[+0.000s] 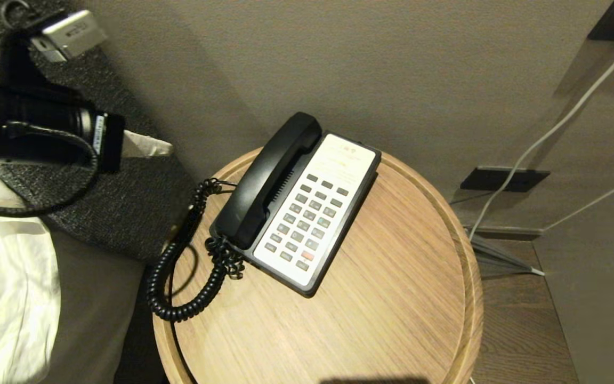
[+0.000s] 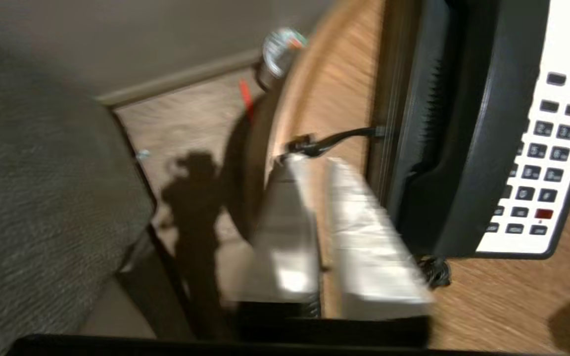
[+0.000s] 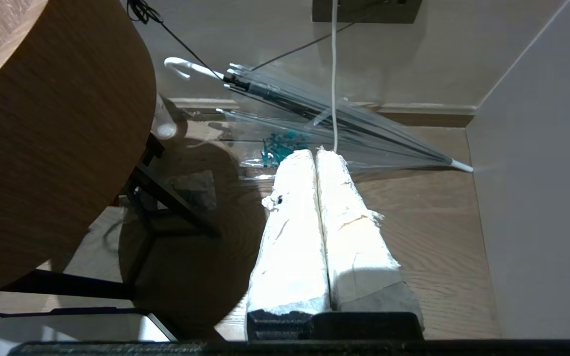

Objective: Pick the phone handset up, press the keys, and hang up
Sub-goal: Pick up the desk phone handset

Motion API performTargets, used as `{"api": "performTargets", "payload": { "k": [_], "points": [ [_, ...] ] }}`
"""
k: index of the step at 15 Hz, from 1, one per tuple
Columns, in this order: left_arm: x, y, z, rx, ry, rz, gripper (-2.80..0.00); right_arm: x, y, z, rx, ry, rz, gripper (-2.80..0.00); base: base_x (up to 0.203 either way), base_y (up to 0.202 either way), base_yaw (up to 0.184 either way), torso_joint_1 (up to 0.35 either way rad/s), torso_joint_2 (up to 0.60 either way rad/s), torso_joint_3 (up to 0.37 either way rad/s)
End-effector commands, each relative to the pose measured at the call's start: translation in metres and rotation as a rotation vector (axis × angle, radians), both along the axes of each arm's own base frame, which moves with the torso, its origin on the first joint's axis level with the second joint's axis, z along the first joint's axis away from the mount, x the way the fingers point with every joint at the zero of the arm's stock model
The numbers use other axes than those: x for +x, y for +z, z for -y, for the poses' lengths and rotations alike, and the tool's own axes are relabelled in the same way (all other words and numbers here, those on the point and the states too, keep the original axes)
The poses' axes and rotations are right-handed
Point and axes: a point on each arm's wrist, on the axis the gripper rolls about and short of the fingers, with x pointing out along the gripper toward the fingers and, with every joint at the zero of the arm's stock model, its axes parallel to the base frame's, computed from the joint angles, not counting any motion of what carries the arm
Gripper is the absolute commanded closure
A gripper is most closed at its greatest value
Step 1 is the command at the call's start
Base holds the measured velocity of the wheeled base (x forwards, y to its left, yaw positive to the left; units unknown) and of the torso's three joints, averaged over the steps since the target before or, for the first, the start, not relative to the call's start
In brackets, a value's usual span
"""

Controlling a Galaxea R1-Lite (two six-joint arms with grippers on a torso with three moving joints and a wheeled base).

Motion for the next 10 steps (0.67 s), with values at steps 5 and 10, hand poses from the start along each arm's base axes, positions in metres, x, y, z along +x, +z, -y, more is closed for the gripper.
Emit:
{"api": "performTargets", "payload": {
  "k": [5,10],
  "points": [
    [0.002,0.006,0.05,0.074,-0.091,0.015,-2.8,0.001,-0.005,0.0,0.0,0.0,-0.019,0.0,0.0,0.0,0.0,0.0,0.0,0.0],
    [0.001,0.006,0.063,0.273,-0.152,0.139,-2.8,0.001,-0.005,0.0,0.0,0.0,-0.019,0.0,0.0,0.0,0.0,0.0,0.0,0.0]
  ]
}}
